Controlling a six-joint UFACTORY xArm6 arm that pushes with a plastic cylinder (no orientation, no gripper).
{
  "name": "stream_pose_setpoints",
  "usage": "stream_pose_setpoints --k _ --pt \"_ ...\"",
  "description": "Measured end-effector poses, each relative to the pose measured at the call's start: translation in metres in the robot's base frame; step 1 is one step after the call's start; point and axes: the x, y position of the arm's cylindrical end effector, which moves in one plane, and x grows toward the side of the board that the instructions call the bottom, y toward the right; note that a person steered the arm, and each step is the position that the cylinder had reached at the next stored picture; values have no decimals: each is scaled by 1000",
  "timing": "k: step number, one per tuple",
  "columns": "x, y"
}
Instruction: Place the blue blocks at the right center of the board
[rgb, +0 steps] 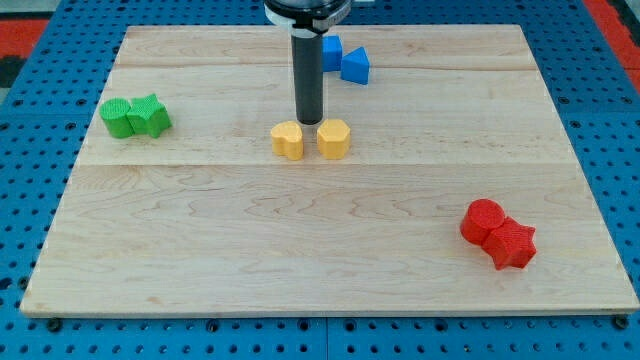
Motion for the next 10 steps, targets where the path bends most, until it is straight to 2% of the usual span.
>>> stream_pose_setpoints --k 2,4,5,6,7,8,9,10 --pt "-32 -1" --pt "-33 1" --pt "-33 63" --pt "-54 149" --pt "-120 169" --pt "-155 96" --pt "-158 6" --pt "-137 -13"
